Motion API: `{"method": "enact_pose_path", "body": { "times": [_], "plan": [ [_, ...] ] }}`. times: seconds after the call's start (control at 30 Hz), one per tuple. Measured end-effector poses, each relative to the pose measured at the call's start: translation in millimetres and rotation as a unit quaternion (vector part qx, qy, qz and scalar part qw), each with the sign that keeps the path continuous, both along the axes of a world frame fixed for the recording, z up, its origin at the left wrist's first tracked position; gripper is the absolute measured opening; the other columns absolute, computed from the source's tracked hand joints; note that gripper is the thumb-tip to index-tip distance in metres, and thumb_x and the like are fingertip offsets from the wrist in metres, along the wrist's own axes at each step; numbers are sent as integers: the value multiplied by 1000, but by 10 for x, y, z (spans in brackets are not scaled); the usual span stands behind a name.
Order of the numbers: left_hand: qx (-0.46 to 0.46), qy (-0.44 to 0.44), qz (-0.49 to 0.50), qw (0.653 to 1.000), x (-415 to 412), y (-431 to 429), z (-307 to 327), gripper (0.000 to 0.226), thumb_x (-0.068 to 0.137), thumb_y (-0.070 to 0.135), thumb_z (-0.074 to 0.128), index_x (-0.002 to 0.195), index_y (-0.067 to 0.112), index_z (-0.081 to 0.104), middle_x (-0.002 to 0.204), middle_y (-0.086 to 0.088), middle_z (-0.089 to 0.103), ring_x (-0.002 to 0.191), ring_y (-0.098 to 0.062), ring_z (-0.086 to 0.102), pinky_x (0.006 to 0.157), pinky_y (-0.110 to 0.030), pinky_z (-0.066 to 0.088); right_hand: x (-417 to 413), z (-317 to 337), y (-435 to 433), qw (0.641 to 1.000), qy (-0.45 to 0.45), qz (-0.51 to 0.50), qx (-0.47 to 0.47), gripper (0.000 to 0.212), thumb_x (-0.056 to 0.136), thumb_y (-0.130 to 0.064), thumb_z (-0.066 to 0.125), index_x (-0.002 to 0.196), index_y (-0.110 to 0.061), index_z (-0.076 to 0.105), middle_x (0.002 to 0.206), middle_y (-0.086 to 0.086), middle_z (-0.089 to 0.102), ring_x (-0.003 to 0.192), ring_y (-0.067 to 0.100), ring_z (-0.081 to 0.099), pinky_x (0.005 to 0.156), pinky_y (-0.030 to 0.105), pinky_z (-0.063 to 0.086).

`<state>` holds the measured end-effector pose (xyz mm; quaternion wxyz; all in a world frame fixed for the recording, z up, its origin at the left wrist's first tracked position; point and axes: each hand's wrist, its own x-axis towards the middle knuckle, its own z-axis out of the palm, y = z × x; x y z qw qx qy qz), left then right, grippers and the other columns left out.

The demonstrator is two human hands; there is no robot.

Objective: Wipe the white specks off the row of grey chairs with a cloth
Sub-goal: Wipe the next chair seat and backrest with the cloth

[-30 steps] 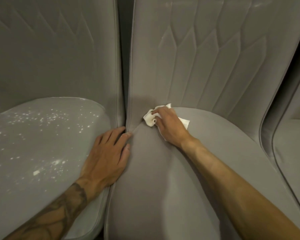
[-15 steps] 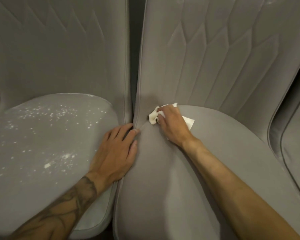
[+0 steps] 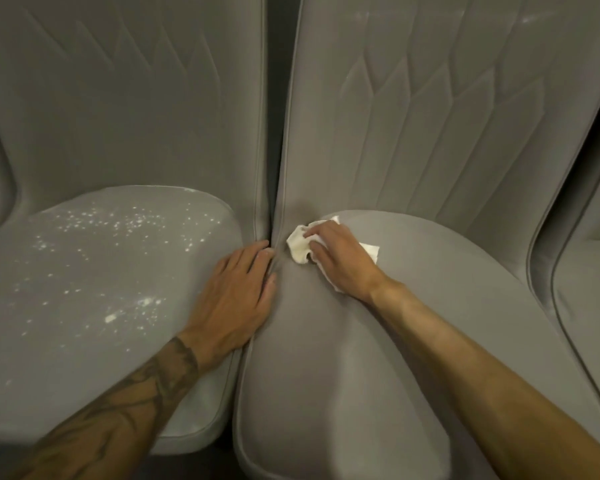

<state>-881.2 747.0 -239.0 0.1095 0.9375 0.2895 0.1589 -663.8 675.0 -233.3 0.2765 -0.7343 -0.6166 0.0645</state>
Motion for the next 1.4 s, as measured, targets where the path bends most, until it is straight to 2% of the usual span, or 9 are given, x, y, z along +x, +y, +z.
{"method": "enact_pose_path", "body": {
  "times": [0.13,0.33,0.5,0.7,0.83,1.03,1.2,1.27,1.4],
  "plan": [
    [12,19,42,999,-207,32,79,40,106,32,42,134,9,58,141,-12,58,129,-29,54,112,-45,42,8,81,183,995,13,-101,-20,20,98,-5,45,107,0,63,114,16,63,109,35,53,99,39,37],
    [21,50,82,995,-449,69,-21,49,103,36,34,132,7,60,139,-13,59,126,-31,56,110,-48,43,-520,6,-258,997,41,64,28,19,102,-9,49,118,-7,58,126,9,57,120,23,49,110,30,33],
    [40,45,78,995,-431,87,-89,42,102,32,34,130,11,59,138,-11,58,125,-30,55,110,-47,43,-429,45,-45,994,58,-84,35,21,103,-6,45,117,0,60,121,18,58,115,35,50,106,35,31],
    [16,34,84,996,-426,77,-95,47,100,30,32,127,7,63,133,-15,63,121,-34,60,108,-52,45,-909,-28,-165,993,73,49,84,13,104,-12,47,108,-12,59,109,3,59,101,18,51,98,26,36],
    [27,57,85,994,-436,63,-59,47,99,30,29,128,10,60,137,-12,60,125,-31,57,110,-49,44,-671,-6,-40,990,72,-92,76,16,103,-9,47,108,-4,61,112,11,57,106,30,51,105,28,29],
    [4,38,74,997,-457,73,-66,51,99,31,28,129,7,61,136,-15,61,125,-34,57,109,-51,42,-936,-31,-137,992,72,85,56,15,100,-15,52,111,-13,62,110,6,59,104,23,53,99,29,38],
    [32,64,73,995,-448,85,-55,47,99,30,27,129,12,59,139,-11,58,126,-30,55,110,-48,43,-478,23,-30,989,14,-139,50,17,97,-3,50,107,-2,63,110,17,58,105,37,51,97,39,37],
    [30,59,75,995,-452,86,-61,45,99,29,29,128,11,59,138,-11,58,125,-31,55,109,-49,44,-657,-48,-56,995,-29,-84,54,15,93,-1,51,104,-1,62,106,19,57,99,38,51,94,44,36],
    [12,43,68,997,-462,72,-63,46,98,28,30,124,8,62,133,-14,62,123,-35,58,107,-51,45,-944,-82,-177,994,25,96,43,17,99,-17,48,112,-14,58,112,4,51,105,21,46,97,26,34]
  ]
}}
